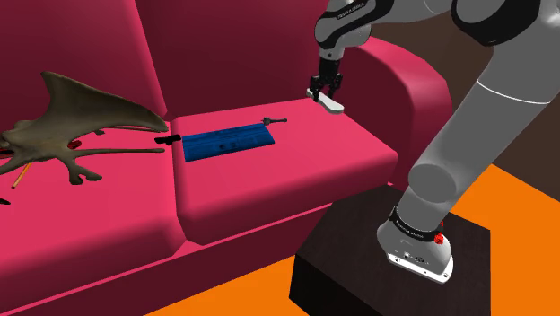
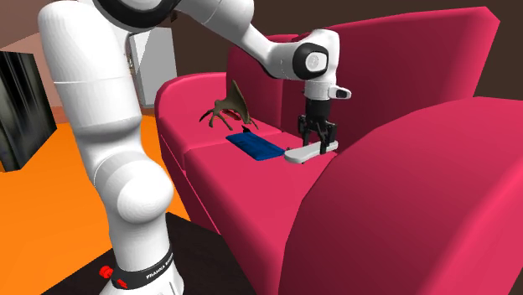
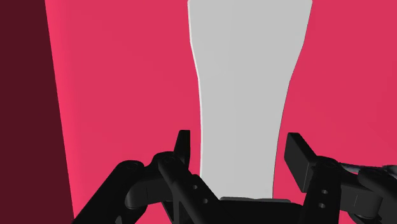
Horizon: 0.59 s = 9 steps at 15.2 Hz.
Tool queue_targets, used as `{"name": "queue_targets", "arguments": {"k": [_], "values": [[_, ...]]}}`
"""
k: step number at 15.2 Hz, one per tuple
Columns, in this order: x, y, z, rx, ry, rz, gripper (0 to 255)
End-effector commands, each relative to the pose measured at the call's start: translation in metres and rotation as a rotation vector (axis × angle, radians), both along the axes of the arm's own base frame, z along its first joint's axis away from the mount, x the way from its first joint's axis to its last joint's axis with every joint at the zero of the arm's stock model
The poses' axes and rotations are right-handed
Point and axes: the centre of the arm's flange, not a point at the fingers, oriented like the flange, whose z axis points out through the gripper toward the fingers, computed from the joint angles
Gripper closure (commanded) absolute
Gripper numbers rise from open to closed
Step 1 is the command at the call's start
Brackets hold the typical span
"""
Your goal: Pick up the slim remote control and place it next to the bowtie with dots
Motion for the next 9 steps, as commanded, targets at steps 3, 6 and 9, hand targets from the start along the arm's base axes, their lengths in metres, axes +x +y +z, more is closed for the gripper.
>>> {"name": "queue_targets", "arguments": {"k": [3, 6, 9], "values": [[0.015, 0.048, 0.002, 0.000, 0.000, -0.001, 255], [0.026, 0.086, 0.002, 0.000, 0.000, -0.001, 255], [0.037, 0.124, 0.002, 0.000, 0.000, -0.001, 255]]}}
